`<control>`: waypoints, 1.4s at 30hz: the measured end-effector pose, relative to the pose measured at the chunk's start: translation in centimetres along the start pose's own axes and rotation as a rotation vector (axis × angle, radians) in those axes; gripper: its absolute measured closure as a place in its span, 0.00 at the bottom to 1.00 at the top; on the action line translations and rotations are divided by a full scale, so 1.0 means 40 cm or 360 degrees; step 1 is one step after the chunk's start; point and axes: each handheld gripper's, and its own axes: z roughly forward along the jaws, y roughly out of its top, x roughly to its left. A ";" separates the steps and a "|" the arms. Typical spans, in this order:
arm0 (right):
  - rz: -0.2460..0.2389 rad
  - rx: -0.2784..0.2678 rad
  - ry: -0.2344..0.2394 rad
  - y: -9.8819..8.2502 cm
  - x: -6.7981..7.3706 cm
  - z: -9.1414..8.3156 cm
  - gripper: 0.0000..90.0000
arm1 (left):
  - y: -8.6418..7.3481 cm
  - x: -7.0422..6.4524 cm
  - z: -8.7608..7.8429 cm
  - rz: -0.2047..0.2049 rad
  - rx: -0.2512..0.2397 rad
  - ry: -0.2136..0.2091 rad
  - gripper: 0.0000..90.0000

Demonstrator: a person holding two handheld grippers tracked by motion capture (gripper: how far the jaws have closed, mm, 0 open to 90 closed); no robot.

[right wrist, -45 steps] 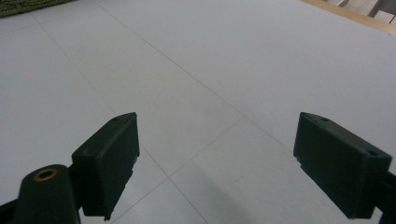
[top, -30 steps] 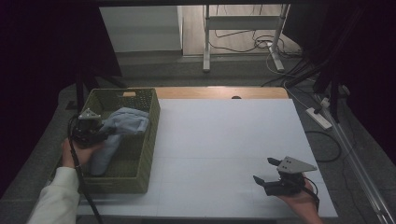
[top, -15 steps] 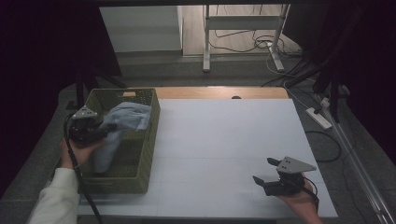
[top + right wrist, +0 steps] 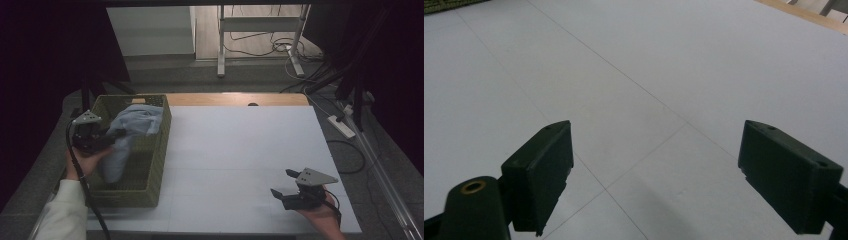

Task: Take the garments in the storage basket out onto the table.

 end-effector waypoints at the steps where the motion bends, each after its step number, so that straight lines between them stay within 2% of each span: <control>1: 0.0001 0.0003 -0.0002 0.000 0.000 0.000 0.16 | 0.002 -0.003 -0.005 -0.0005 -0.0011 0.0002 0.78; 5: 0.0004 0.0005 0.0000 -0.001 0.000 0.000 0.16 | 0.004 -0.011 -0.023 -0.0024 -0.0065 -0.0007 0.78; 11: 0.0003 0.0012 0.0001 0.000 0.002 0.001 0.16 | 0.009 -0.032 -0.035 0.0019 -0.0066 0.0007 0.78; 17: -0.0011 0.0006 0.0010 0.002 0.000 0.002 0.16 | 0.014 -0.046 -0.046 0.0002 -0.0130 -0.0038 0.78; 22: -0.0006 -0.0003 0.0007 0.001 -0.001 -0.001 0.16 | 0.018 -0.060 -0.054 0.0029 -0.0147 -0.0018 0.78; 34: -0.0009 0.0005 0.0001 -0.001 -0.001 -0.001 0.16 | 0.009 -0.052 -0.073 -0.0011 -0.0236 -0.0006 0.78; 42: -0.0006 0.0007 -0.0007 -0.002 -0.001 -0.002 0.16 | 0.017 -0.066 -0.083 0.0007 -0.0275 0.0004 0.78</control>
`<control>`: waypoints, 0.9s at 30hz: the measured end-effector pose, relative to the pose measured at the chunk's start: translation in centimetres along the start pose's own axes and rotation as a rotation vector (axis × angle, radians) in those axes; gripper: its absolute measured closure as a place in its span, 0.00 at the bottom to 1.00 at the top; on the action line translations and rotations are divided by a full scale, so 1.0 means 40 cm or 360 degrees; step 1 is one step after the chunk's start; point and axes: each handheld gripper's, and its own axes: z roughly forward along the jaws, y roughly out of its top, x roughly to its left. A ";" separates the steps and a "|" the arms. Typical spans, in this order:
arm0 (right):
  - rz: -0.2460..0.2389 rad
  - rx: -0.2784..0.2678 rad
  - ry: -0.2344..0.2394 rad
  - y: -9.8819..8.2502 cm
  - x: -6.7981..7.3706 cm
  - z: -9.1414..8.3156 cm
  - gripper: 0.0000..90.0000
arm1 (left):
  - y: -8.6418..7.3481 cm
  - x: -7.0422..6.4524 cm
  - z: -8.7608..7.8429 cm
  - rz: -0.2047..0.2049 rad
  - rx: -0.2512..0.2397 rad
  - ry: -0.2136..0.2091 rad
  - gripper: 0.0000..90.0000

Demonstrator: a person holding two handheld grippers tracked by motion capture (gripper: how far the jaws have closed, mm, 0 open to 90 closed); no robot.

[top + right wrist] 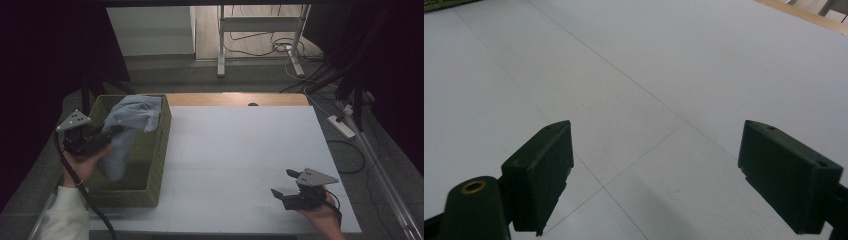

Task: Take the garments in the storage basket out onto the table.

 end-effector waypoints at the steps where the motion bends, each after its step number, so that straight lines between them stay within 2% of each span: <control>1: 0.0001 0.0001 -0.0001 0.000 0.000 0.000 0.16 | 0.001 -0.002 -0.001 0.0003 -0.0008 0.0000 0.78; 8: -0.0001 0.0006 -0.0006 -0.001 0.000 -0.001 0.16 | 0.005 -0.010 -0.008 -0.0002 -0.0077 0.0018 0.78; 14: -0.0003 0.0007 -0.0006 -0.002 0.000 0.000 0.16 | 0.007 -0.014 -0.008 -0.0014 -0.0104 -0.0019 0.78; 27: -0.0003 0.0007 -0.0001 -0.002 0.000 0.001 0.16 | 0.027 -0.048 -0.021 0.0045 -0.0157 -0.0059 0.78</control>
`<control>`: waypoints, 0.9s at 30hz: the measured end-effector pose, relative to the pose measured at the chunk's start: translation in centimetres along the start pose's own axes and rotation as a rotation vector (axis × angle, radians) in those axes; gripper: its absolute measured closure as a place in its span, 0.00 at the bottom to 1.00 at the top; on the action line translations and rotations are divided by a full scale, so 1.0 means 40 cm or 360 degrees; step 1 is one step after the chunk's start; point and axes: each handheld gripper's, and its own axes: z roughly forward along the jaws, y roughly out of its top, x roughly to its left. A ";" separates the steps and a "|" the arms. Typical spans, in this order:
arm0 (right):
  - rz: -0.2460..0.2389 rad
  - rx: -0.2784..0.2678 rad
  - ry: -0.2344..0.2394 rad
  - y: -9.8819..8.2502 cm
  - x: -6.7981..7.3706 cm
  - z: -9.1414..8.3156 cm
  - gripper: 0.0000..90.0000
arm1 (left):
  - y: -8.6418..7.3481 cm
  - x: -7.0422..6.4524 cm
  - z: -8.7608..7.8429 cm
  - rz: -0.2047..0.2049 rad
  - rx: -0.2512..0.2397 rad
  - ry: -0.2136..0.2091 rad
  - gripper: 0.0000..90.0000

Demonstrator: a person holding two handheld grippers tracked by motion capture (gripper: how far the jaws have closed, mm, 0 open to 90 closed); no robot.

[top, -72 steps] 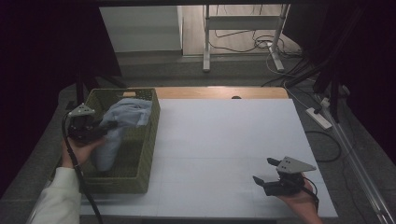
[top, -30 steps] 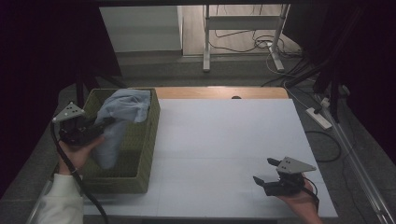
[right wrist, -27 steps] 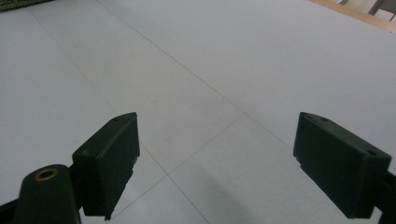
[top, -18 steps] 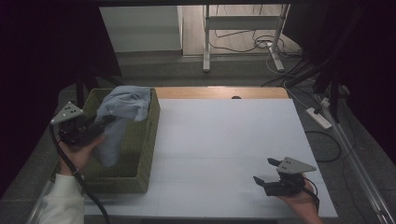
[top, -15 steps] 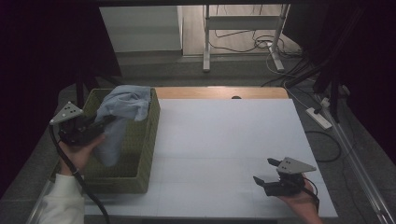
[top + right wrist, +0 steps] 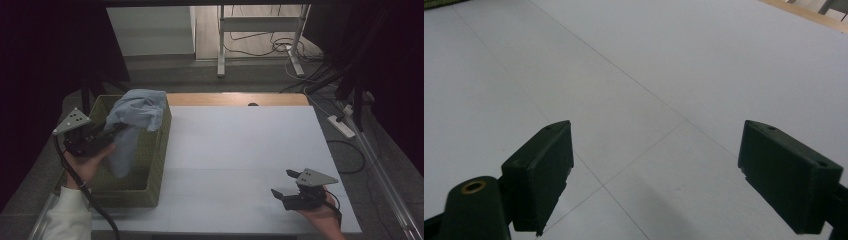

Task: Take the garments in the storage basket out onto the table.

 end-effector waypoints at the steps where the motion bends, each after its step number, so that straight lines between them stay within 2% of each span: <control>1: -0.0001 0.0002 -0.0004 0.000 0.000 0.000 0.16 | 0.000 -0.002 0.001 -0.0001 -0.0003 -0.0004 0.78; 13: -0.0006 0.0006 -0.0002 0.000 0.000 0.000 0.16 | 0.008 -0.021 0.001 0.0013 -0.0032 -0.0047 0.78; 17: -0.0003 0.0006 0.0002 0.000 0.000 0.001 0.16 | 0.012 -0.028 0.001 0.0003 -0.0053 -0.0083 0.78; 27: -0.0007 0.0005 0.0002 0.000 0.000 0.002 0.16 | 0.013 -0.044 0.009 0.0020 -0.0045 -0.0112 0.78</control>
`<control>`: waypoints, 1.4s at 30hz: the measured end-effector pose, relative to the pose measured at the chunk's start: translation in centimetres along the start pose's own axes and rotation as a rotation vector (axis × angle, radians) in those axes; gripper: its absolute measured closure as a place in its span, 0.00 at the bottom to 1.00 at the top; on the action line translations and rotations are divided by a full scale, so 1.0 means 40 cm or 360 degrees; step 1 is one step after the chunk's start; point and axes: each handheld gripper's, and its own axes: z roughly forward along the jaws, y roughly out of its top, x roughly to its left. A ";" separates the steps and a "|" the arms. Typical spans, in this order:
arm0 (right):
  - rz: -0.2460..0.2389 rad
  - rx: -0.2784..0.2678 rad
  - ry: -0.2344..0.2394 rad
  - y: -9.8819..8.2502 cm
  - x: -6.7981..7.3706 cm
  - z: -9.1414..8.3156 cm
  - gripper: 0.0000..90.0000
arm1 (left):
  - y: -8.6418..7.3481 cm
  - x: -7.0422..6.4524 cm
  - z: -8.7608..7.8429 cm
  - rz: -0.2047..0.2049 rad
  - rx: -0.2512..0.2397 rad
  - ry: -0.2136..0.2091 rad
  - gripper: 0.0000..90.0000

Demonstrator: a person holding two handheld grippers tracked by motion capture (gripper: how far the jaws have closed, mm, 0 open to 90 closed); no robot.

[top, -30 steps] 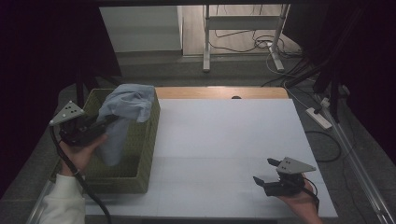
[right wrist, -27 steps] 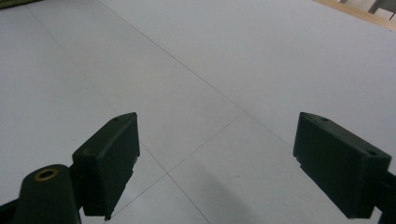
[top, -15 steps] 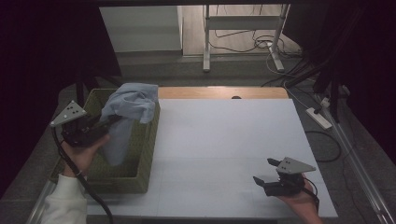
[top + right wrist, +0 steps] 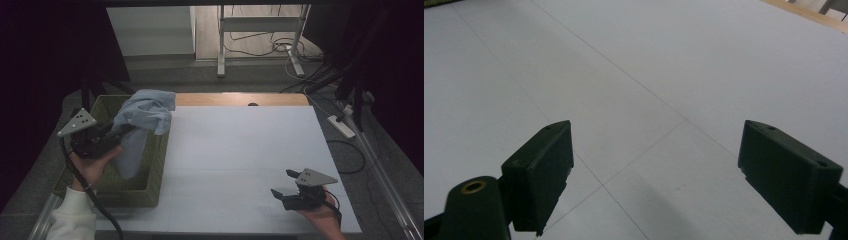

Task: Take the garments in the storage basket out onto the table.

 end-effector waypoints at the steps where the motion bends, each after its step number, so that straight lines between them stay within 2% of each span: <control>1: 0.0000 0.0000 0.0000 0.000 0.000 0.000 0.16 | 0.000 -0.002 0.001 0.0003 0.0002 -0.0002 0.78; 25: 0.0000 0.0003 -0.0001 0.001 0.002 0.003 0.16 | 0.004 -0.044 0.029 0.0054 0.0002 -0.0097 0.78; 42: -0.0002 0.0011 0.0002 0.000 0.002 0.004 0.16 | 0.001 -0.060 0.046 0.0065 0.0012 -0.0138 0.78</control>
